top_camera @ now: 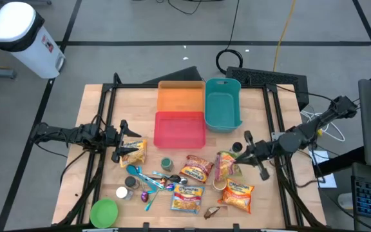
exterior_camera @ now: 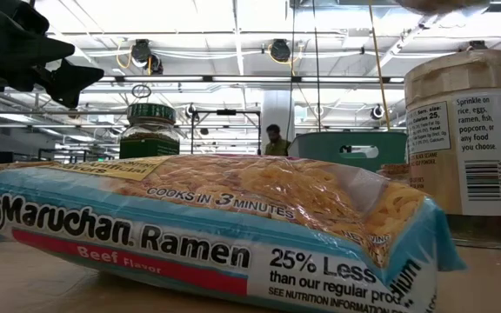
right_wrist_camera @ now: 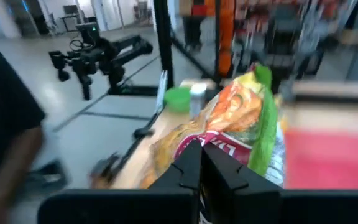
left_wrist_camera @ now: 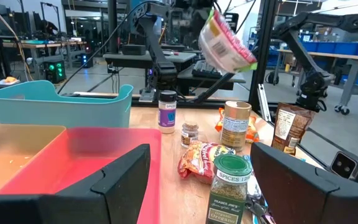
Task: Pick & Place Food Item
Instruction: Put the green noodle pack into the blue bin
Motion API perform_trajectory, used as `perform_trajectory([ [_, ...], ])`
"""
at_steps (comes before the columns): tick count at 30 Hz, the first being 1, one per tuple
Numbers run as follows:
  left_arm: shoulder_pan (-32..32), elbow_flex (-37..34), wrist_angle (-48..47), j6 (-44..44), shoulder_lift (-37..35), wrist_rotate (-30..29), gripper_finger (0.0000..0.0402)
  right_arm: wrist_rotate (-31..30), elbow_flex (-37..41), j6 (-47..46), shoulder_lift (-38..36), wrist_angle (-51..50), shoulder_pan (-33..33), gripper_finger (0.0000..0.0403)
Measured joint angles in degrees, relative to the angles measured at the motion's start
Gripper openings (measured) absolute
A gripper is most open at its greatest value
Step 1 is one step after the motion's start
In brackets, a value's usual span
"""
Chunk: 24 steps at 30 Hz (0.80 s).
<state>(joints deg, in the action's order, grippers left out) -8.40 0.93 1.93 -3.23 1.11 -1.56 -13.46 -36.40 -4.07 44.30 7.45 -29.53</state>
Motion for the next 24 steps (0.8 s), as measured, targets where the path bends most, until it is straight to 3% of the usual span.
perform_trajectory([
  [5,0.0,0.0,0.0,0.0,0.0,0.0,0.0283,0.0,0.0,10.2,6.4,10.3,7.5,0.0000],
  [10,0.0,0.0,0.0,0.0,0.0,0.0,0.0283,-0.1,0.0,12.3,11.5,18.2,18.1,0.0000],
  [21,0.0,0.0,0.0,0.0,0.0,0.0,0.0283,0.2,-0.1,10.4,12.6,19.2,47.2,0.0000],
  [24,0.0,0.0,0.0,0.0,0.0,0.0,0.0283,5.2,-1.5,7.6,13.7,15.3,55.4,0.0000],
])
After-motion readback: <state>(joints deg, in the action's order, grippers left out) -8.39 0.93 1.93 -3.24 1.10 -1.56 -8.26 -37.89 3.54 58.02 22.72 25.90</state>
